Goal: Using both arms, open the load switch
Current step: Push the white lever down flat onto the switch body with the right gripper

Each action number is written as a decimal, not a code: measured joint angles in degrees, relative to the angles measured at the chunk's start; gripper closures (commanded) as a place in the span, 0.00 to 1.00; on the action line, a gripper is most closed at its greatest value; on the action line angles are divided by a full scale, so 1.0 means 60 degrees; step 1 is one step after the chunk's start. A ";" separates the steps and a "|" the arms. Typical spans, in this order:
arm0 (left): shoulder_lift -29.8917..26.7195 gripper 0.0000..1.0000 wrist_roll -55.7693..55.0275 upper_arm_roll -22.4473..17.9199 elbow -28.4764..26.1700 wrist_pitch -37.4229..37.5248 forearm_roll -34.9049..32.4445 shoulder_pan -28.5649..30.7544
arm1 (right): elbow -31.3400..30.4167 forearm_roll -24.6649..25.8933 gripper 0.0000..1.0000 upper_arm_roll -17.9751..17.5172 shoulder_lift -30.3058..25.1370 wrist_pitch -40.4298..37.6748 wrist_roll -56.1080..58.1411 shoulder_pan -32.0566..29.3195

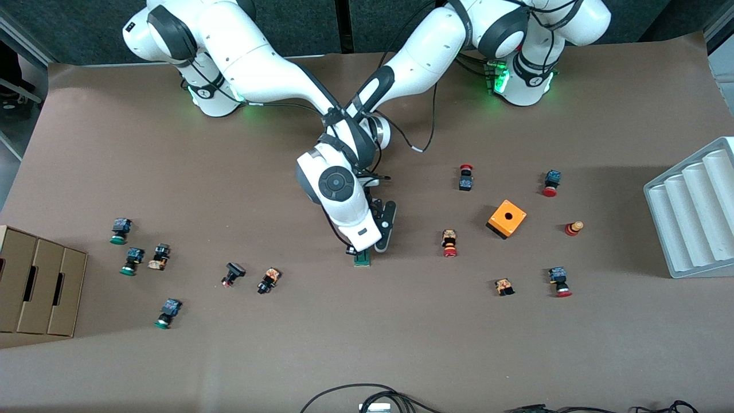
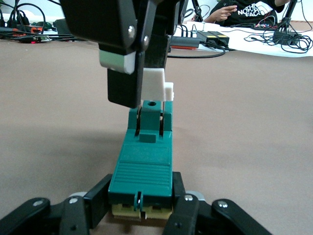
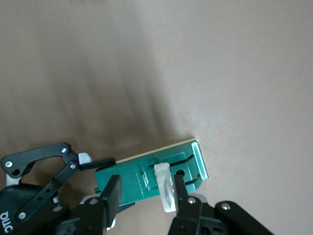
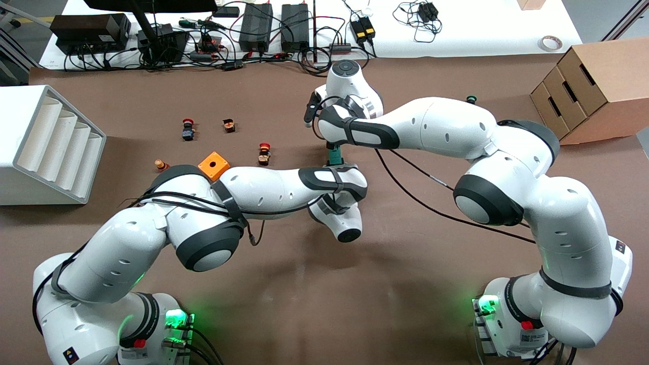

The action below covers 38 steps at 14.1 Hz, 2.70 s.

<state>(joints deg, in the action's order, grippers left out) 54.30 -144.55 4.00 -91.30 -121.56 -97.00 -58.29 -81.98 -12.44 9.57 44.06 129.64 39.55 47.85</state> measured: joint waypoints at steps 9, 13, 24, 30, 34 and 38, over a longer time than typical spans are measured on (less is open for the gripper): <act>0.0000 0.72 0.0000 0.0000 0.0000 0.0000 0.0000 0.0000 | -0.0144 -0.0001 0.53 -0.0075 -0.0122 -0.0074 -0.0404 0.0007; 0.0000 0.72 0.0000 0.0000 0.0000 0.0000 0.0000 0.0000 | -0.0199 -0.0001 0.53 -0.0175 -0.0143 -0.0111 -0.0749 0.0020; 0.0000 0.72 0.0000 0.0000 0.0000 -0.0001 0.0000 0.0000 | -0.0403 -0.0001 0.53 -0.0291 -0.0186 -0.0123 -0.1190 0.0025; 0.0000 0.72 0.0003 -0.0001 0.0001 -0.0002 0.0000 0.0000 | -0.0510 -0.0001 0.53 -0.0298 -0.0191 -0.0124 -0.1253 0.0025; 0.0000 0.72 0.0003 -0.0001 0.0001 -0.0002 0.0000 0.0000 | -0.0569 -0.0001 0.53 -0.0297 -0.0191 -0.0124 -0.1375 0.0021; 0.0000 0.72 0.0003 -0.0001 0.0001 -0.0002 0.0000 0.0000 | -0.0598 -0.0001 0.53 -0.0297 -0.0192 -0.0124 -0.1410 0.0020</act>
<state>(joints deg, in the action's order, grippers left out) 54.30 -144.53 4.00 -91.29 -121.57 -97.00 -58.29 -85.56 -12.44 7.79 42.90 128.90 31.09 47.97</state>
